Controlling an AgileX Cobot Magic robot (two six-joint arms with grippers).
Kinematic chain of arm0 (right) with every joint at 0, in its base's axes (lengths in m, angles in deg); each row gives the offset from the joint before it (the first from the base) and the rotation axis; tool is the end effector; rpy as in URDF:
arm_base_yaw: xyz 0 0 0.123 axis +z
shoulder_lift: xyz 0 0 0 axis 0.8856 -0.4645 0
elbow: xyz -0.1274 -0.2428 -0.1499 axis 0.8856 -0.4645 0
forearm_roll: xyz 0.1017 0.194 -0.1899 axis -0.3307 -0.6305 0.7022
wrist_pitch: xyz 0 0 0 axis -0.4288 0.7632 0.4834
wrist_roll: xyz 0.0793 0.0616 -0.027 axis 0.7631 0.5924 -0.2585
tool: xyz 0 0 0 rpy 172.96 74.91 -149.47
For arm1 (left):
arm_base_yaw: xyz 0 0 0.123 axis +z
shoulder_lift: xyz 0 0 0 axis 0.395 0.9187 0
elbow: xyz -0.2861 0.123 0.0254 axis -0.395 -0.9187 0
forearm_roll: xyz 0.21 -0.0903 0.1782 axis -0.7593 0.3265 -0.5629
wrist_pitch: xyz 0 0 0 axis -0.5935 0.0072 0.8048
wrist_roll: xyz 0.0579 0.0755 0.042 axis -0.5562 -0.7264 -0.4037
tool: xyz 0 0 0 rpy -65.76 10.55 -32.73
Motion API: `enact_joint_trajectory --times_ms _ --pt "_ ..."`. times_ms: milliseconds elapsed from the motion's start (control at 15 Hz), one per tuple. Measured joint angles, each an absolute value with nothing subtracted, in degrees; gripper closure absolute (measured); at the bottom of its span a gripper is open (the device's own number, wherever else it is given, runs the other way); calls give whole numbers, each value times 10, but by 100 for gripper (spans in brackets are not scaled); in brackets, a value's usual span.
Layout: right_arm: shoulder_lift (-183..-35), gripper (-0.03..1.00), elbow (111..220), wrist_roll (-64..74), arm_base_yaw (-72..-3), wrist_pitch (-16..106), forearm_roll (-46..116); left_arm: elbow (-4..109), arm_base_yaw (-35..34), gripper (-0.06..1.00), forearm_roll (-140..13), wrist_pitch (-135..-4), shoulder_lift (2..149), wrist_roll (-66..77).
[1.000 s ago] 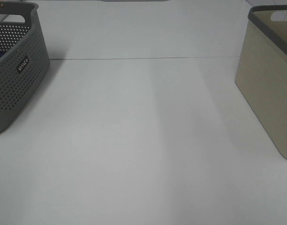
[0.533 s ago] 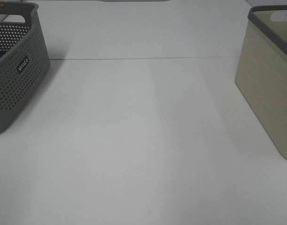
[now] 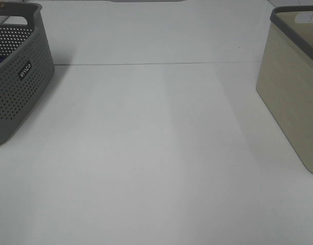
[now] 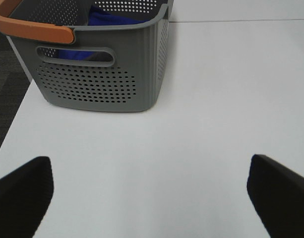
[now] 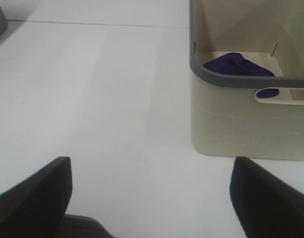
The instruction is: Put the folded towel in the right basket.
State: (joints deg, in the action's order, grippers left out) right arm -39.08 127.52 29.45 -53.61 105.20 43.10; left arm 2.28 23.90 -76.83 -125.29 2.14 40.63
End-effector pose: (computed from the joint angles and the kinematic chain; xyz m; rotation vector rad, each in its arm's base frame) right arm -0.0172 -0.0032 0.3489 -0.1283 2.0080 0.1046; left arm 0.0119 0.0001 0.2943 -0.0232 2.0114 -0.0006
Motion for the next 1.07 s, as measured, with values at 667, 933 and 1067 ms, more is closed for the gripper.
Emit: enact_joint_trajectory --times_ms 667,933,1067 --pt "-355 13 1115 273 -534 993 424 23 239 -5 -768 -1253 21 406" --pt "-355 13 1115 273 -547 993 421 23 239 -5 -768 -1253 21 406" --pt "-355 13 1115 273 -614 992 418 23 239 -5 -768 -1253 21 406"
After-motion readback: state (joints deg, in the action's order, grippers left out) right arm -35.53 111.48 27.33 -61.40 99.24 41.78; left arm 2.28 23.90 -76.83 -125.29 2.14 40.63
